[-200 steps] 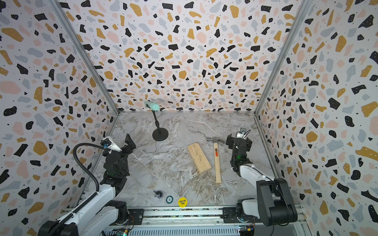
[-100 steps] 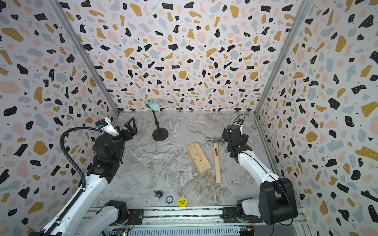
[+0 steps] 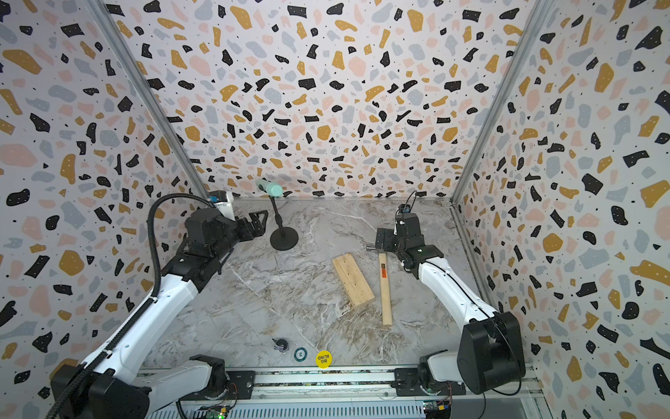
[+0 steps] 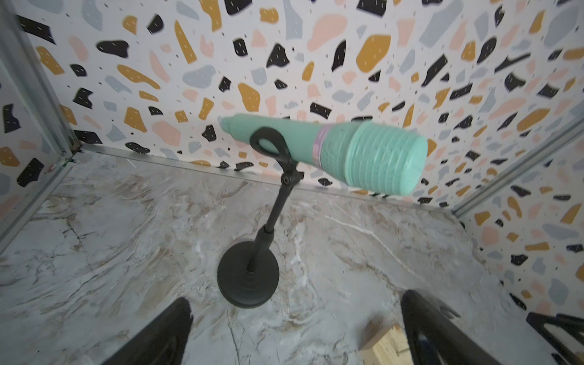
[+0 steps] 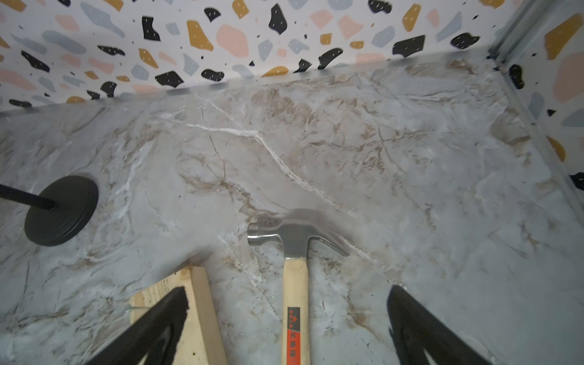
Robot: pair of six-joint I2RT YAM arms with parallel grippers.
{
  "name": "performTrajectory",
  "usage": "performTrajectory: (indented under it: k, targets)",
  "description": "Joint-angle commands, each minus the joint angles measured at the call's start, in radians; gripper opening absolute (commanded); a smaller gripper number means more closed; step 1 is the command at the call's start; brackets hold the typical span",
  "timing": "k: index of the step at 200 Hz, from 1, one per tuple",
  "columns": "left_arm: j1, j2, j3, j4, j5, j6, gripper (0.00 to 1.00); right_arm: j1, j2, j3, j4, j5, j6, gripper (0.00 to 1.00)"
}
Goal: Use a claw hammer to pull out a nail
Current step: Pick up the hammer at the center of the board.
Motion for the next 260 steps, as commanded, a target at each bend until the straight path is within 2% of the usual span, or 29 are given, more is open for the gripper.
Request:
performTrajectory:
  k: [1,74,132,191,260]
  targets:
    - [-0.049,0.04,0.034,-0.075,-0.039,0.084,0.97,0.008,0.053,0.065,-0.103,-0.059,-0.012,1.0]
    - [-0.187,0.093,0.022,-0.153,-0.146,0.172,0.93,0.008,0.173,0.062,-0.099,-0.117,-0.006,0.98]
    - [-0.273,0.181,0.041,-0.195,-0.163,0.188,0.89,0.004,0.257,0.041,-0.061,-0.098,0.0,0.96]
    - [-0.293,0.208,0.036,-0.189,-0.158,0.175,0.88,-0.003,0.373,0.07,-0.053,-0.068,-0.011,0.88]
    - [-0.293,0.226,0.04,-0.188,-0.169,0.165,0.87,-0.019,0.446,0.089,-0.034,-0.064,-0.021,0.84]
